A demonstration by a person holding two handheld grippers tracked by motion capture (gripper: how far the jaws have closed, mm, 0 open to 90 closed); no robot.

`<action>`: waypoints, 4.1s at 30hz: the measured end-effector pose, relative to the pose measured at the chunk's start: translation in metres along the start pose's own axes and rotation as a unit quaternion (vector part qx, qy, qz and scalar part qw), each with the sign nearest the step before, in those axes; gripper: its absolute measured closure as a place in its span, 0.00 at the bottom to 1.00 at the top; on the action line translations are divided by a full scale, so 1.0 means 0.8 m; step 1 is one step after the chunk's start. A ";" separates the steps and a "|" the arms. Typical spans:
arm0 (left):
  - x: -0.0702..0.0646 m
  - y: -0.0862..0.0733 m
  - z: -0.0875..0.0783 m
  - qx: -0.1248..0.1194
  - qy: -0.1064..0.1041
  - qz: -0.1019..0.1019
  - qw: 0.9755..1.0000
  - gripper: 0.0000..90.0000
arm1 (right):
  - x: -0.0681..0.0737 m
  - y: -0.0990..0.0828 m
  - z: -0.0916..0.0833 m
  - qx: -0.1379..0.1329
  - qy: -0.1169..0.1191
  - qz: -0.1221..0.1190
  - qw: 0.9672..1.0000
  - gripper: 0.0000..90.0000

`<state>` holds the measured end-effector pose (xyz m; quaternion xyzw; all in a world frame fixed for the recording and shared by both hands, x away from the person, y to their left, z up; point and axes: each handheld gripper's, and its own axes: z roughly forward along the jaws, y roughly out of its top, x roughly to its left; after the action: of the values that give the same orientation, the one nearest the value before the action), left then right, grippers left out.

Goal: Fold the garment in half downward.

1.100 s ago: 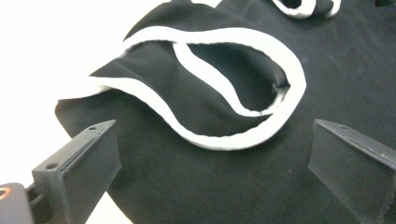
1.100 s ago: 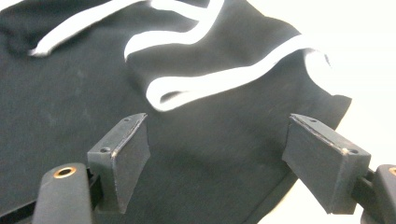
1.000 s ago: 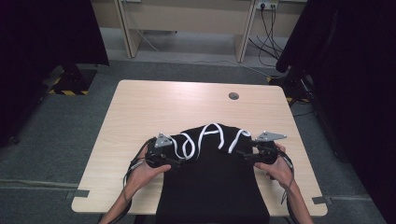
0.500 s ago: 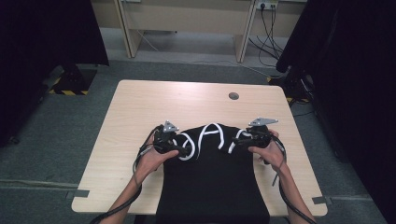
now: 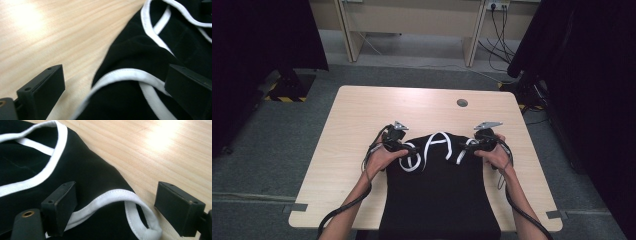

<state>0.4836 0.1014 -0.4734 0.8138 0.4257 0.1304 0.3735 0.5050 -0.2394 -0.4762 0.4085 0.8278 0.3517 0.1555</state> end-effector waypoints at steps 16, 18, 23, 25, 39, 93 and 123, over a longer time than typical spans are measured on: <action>-0.005 -0.014 -0.005 -0.026 -0.037 0.044 0.998 0.71 | 0.009 0.000 -0.006 -0.006 0.058 -0.033 0.998 0.82; -0.007 -0.016 -0.005 -0.030 -0.042 0.042 0.998 0.78 | 0.010 0.000 -0.007 -0.004 0.062 -0.033 0.998 0.85; -0.008 -0.018 -0.007 -0.037 -0.043 0.044 0.997 0.86 | 0.013 0.002 -0.010 0.001 0.063 -0.032 0.998 0.88; -0.010 -0.017 -0.009 -0.038 -0.040 0.049 0.997 0.87 | 0.014 0.003 -0.013 -0.001 0.064 -0.035 0.997 0.89; -0.007 0.002 -0.021 -0.053 -0.034 0.051 0.997 0.88 | 0.019 0.031 -0.042 -0.036 0.059 -0.054 0.996 0.90; -0.002 0.081 -0.070 -0.129 0.024 0.077 0.988 0.88 | 0.017 0.101 -0.084 -0.102 0.028 -0.083 0.991 0.90; -0.109 -0.087 -0.134 -0.142 -0.019 0.150 0.978 0.86 | 0.104 -0.053 -0.134 -0.127 0.069 -0.128 0.981 0.89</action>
<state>0.3331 0.1109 -0.4404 0.8093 0.2691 0.2285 0.4694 0.3713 -0.2407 -0.4287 0.2504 0.8306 0.4585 0.1927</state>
